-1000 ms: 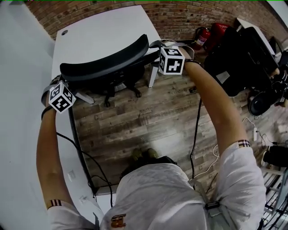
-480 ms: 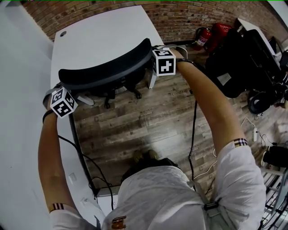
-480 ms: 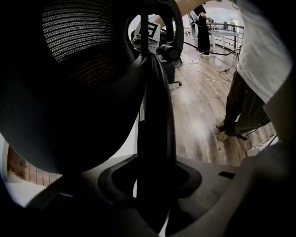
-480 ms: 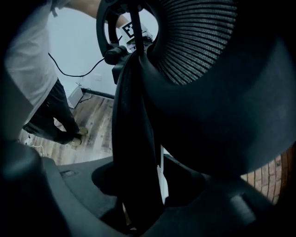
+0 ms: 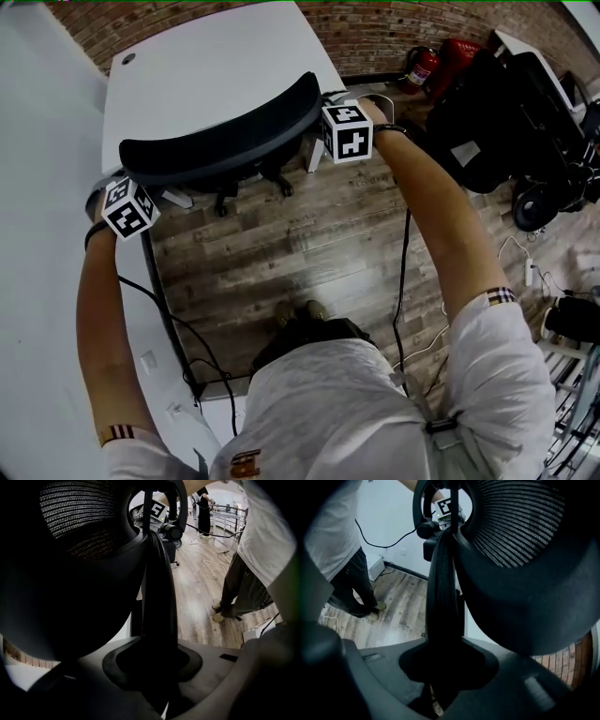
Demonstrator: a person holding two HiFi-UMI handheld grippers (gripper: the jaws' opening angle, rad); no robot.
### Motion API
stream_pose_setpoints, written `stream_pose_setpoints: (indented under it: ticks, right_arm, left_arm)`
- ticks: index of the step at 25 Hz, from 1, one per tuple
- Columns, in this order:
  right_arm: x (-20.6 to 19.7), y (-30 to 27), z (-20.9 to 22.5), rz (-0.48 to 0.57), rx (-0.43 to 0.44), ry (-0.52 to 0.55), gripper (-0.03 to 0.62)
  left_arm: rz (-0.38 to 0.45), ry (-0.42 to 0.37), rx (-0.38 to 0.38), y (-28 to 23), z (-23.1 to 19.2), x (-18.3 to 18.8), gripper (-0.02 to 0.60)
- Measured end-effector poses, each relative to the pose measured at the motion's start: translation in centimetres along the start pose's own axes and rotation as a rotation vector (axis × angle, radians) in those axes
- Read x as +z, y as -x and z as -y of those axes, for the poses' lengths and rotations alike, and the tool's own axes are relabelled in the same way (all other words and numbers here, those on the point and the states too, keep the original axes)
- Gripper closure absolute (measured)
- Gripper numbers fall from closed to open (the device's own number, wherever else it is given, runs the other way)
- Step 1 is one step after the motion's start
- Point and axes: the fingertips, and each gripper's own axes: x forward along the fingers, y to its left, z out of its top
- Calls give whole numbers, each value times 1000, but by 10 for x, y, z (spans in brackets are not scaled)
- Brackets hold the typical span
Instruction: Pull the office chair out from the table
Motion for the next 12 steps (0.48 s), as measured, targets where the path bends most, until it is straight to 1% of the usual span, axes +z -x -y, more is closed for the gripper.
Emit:
stream_pose_setpoints:
  ticks: [4,12]
  right_arm:
    - [10,13,-22,2,-5,0,496]
    - [33,39,-74,-5,-23,-6,499]
  left_arm:
    - [0,3,-18,8,24,-3,483]
    - [19,-24,-5,32,71,-4,483]
